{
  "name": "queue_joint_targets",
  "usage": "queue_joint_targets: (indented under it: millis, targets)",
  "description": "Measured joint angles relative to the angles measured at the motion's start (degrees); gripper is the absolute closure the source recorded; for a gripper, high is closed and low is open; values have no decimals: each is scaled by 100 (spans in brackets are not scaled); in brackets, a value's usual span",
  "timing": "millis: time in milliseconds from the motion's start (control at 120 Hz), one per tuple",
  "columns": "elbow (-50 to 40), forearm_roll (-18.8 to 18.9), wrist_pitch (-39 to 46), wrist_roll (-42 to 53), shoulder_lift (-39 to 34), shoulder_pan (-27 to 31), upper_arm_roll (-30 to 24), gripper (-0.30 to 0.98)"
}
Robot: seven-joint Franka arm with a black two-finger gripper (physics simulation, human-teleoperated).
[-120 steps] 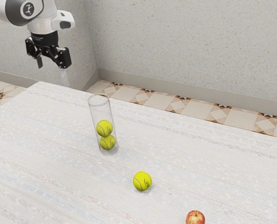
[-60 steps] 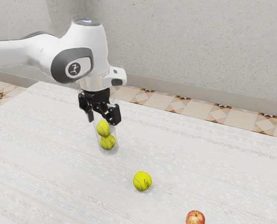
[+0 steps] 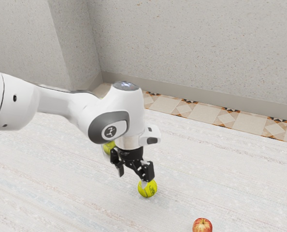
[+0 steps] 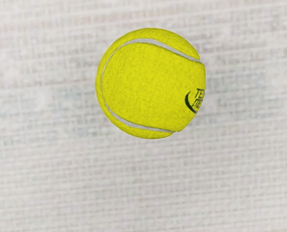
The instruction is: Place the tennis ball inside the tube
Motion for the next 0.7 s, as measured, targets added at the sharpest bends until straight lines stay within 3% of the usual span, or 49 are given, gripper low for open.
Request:
queue_joint_targets:
  millis: [108, 700]
  targets:
    - [11, -11, 249, -107, 166, 208, 2, 0]
    - [151, -169, 1131, -497, 906, 171, -156, 0]
